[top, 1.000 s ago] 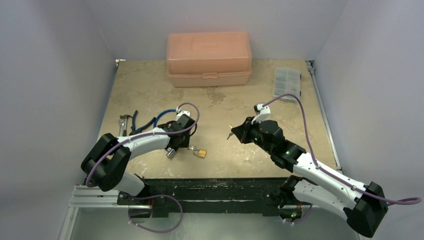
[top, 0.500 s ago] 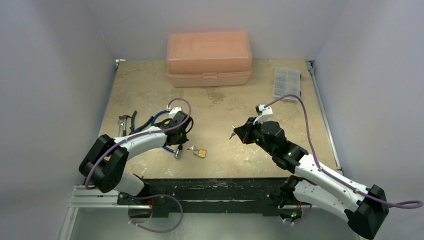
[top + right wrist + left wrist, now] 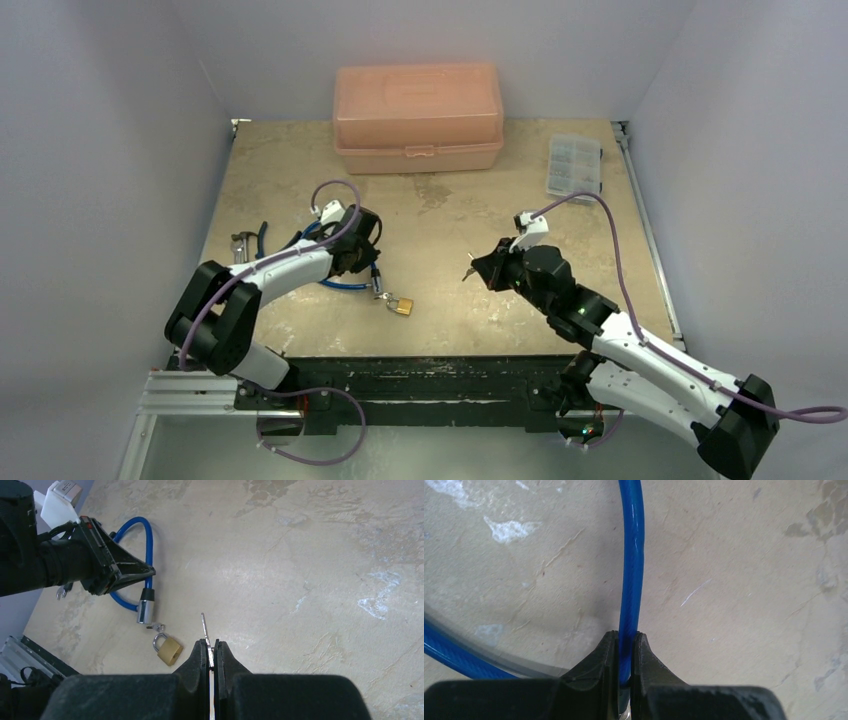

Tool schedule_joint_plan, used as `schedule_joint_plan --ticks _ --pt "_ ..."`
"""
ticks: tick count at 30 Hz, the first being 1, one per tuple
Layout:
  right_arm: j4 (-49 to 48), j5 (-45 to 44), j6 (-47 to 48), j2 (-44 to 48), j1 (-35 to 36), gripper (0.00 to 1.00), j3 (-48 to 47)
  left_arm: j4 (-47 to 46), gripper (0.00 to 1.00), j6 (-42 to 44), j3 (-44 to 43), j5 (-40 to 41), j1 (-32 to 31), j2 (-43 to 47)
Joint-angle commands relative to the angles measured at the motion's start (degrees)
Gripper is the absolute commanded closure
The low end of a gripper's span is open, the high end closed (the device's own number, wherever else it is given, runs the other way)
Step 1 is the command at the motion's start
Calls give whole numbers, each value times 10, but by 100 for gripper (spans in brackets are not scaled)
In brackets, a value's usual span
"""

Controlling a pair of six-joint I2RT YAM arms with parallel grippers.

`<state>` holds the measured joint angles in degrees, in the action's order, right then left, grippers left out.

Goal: Unlock with the key

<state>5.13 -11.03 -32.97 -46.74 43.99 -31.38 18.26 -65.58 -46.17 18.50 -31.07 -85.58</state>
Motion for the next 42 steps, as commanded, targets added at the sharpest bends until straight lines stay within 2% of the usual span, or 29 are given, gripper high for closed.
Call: schedule_joint_plan --ticks 1,9,10,11,14,16,18,19,24,29,32,36,38,42 --pt "0 -13 1 17 1 100 7 -28 100 -58 -44 6 15 -22" --pt "0 -3 -10 19 1 100 16 -83 100 -174 -6 3 25 -55" --pt "0 -2 -11 19 1 100 16 -84 96 -178 -5 3 25 -59" --pt "1 -1 -11 19 1 100 17 -85 88 -178 -6 3 25 -61" --pt "1 0 -10 19 1 100 18 -95 54 -147 -7 -5 25 -62" --pt "1 -1 -10 19 2 100 19 -85 24 -115 -16 -2 25 -59" --pt "1 0 -8 16 1 100 17 -65 9 -64 -31 6 25 -50" --pt "1 0 -7 14 1 100 16 -64 6 -27 -37 6 25 -43" --pt "-10 -2 2 8 1 100 12 -57 6 180 -84 -24 25 -1" --pt "-31 -1 16 0 1 100 12 30 8 400 -177 -35 24 11" --pt "-46 7 19 -8 1 100 16 30 10 549 -179 -69 15 26" --pt "-69 24 15 -20 1 100 19 -19 13 769 -144 -118 -19 44" --pt "-75 36 14 -26 1 100 19 -2 14 859 -155 -167 -19 33" --pt "-63 44 14 -21 1 100 17 68 14 1028 -179 -215 -18 10"
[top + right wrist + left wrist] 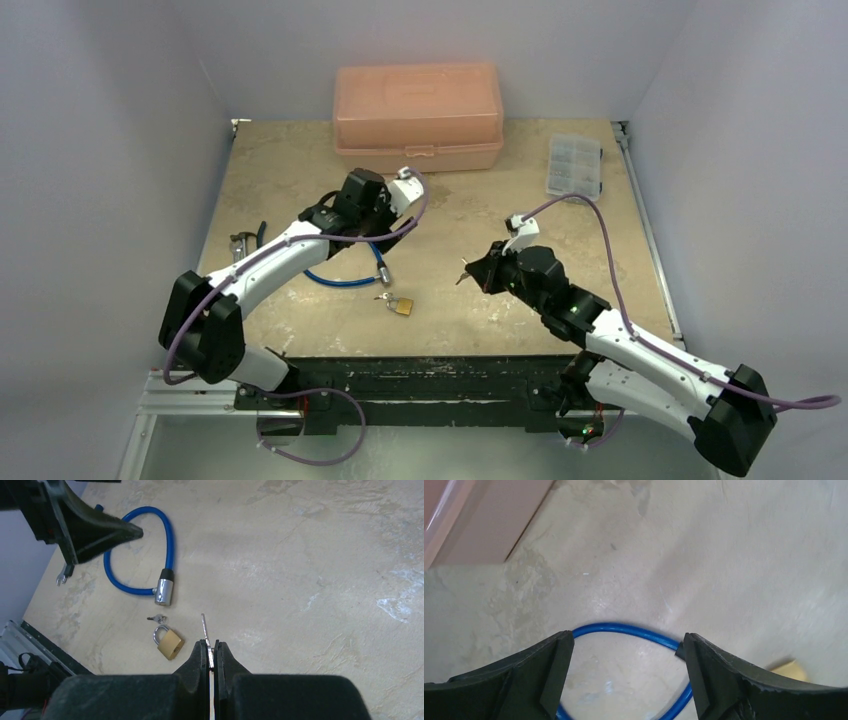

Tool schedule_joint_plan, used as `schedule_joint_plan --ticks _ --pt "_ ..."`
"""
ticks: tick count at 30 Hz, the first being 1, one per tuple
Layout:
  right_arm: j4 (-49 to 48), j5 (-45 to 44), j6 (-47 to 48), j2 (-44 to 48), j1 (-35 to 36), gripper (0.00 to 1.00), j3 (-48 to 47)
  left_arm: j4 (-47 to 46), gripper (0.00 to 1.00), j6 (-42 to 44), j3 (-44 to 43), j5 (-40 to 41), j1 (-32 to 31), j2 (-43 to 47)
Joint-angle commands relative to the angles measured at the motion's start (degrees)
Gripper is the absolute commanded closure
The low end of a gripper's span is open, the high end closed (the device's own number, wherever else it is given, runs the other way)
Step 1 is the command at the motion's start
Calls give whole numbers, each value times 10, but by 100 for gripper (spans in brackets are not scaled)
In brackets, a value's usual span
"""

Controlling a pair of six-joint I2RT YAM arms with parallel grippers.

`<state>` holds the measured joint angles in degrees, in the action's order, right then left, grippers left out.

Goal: Unlock with the key

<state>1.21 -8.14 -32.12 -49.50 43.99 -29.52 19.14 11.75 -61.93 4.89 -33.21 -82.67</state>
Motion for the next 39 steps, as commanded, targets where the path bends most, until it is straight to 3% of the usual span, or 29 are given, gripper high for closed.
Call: schedule_joint_plan --ticks 1,5,10,16,21,39 --pt "-20 15 6 12 1 100 1 89 15 286 -32 -96 4 -28" --pt "2 11 4 38 1 100 15 215 18 422 -69 -158 8 -55" --pt "15 16 -5 60 1 100 30 246 19 479 -89 -179 29 -94" --pt "31 19 -7 76 1 100 32 251 34 562 -76 -178 40 -142" --pt "44 16 -2 83 1 100 33 220 34 577 -68 -228 41 -152" --pt "54 21 -9 104 1 100 44 207 41 589 -62 -251 40 -228"
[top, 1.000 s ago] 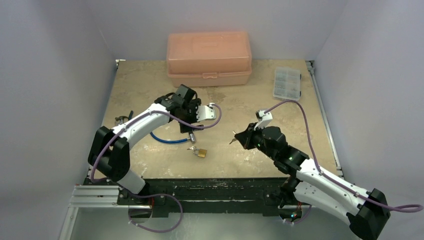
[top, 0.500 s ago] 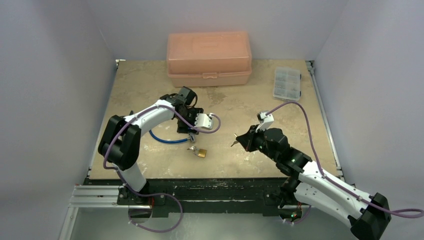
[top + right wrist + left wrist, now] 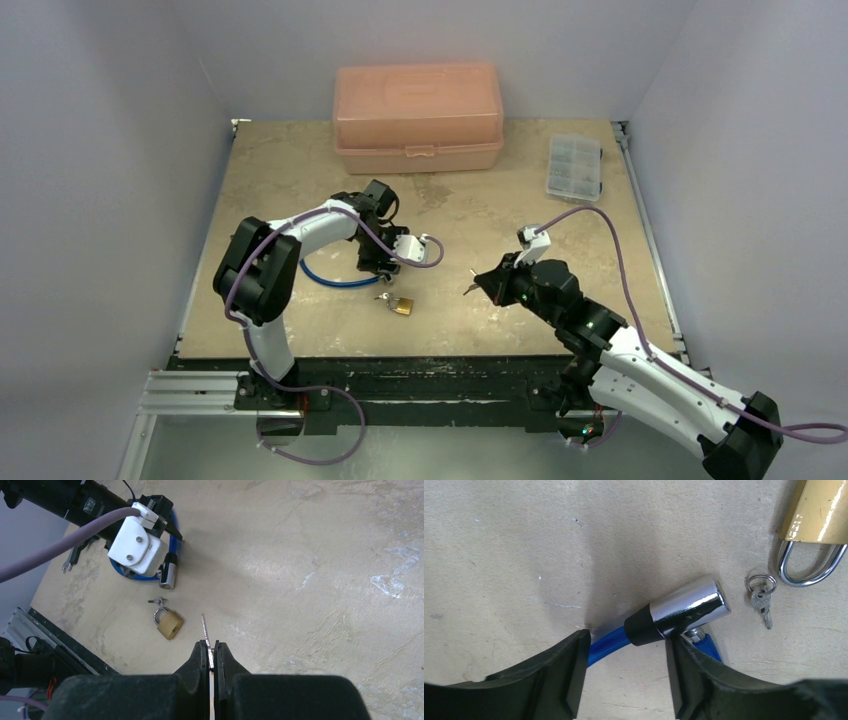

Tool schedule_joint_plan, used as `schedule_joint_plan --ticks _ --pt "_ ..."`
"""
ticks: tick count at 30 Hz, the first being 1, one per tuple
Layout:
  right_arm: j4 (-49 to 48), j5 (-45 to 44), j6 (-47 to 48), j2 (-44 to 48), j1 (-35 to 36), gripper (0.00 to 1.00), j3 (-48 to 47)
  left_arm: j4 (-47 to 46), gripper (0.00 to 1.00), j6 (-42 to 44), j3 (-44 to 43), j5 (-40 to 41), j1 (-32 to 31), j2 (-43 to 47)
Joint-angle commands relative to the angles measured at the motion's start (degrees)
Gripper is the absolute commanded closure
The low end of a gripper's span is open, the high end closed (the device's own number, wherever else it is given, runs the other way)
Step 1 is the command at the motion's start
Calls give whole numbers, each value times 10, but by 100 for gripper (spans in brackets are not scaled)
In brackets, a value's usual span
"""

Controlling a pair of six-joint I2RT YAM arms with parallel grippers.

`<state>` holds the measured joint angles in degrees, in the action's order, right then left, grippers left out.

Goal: Unlock with the key

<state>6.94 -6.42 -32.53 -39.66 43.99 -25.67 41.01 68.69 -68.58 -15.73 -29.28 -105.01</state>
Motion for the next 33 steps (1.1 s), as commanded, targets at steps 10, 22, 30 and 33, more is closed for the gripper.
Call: schedule_joint_plan --ticks 10,22,30,33 --pt "-4 8 -7 1 1 100 1 -43 87 39 25 -79 -19 -8" --pt "-3 18 -11 2 1 100 0 -100 44 4 60 -38 -38 22" --pt "-5 20 -9 1 1 100 1 -85 72 -15 28 -53 -40 -35" --pt "-3 19 -7 3 1 100 1 -72 92 -11 15 -63 -42 -50"
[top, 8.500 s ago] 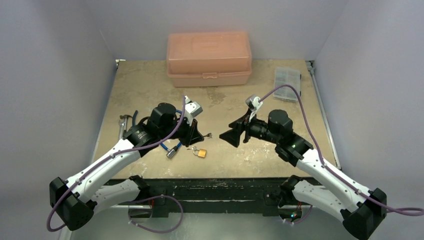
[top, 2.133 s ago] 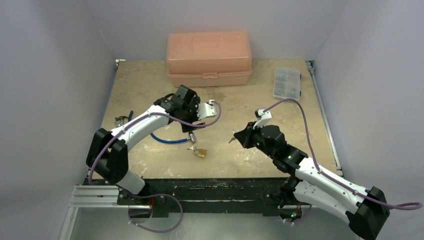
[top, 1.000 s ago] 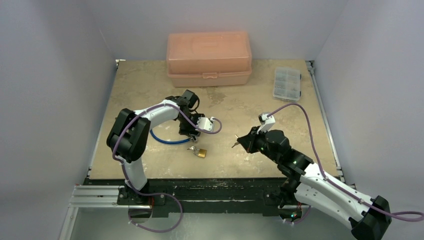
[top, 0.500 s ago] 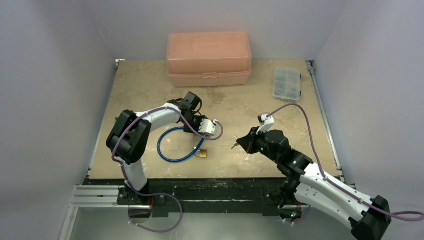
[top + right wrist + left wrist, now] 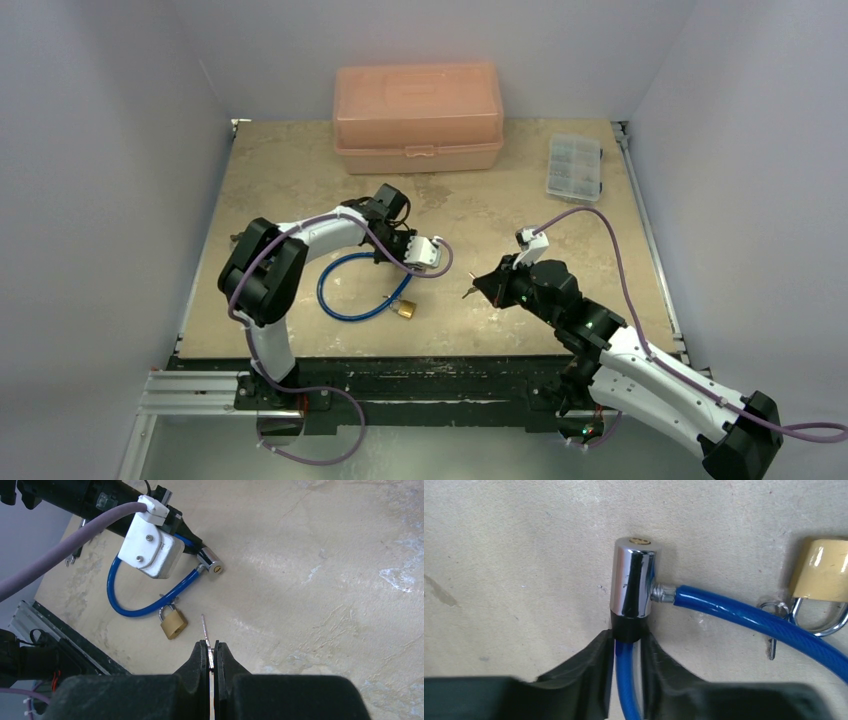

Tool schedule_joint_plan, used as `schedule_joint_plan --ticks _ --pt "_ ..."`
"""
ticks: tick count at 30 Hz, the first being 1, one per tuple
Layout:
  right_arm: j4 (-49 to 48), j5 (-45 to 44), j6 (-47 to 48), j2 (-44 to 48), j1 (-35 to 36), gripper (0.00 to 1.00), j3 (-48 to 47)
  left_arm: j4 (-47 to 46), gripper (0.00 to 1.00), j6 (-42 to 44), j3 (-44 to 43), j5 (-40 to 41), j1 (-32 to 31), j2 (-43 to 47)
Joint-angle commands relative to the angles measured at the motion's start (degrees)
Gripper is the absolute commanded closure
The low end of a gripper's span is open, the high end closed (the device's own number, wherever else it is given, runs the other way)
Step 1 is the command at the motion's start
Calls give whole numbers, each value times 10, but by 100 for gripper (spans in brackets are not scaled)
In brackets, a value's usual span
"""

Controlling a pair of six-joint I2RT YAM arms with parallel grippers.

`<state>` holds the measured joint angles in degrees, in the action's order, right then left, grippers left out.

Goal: Unlock with the key

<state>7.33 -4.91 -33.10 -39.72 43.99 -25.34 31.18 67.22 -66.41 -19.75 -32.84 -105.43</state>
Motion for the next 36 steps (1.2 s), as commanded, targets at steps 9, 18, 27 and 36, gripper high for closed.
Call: schedule_joint_plan --ticks 9,18,27,36 --pt "-6 7 -2 9 1 100 -4 4 100 -8 -1 8 -33 3" --pt "-20 7 0 10 1 100 -21 -105 100 43 72 -5 -52 128" --pt "-1 11 6 2 1 100 -58 -171 100 54 130 -84 -62 223" --pt "43 105 40 -32 1 100 -144 -334 100 49 235 -75 -79 347"
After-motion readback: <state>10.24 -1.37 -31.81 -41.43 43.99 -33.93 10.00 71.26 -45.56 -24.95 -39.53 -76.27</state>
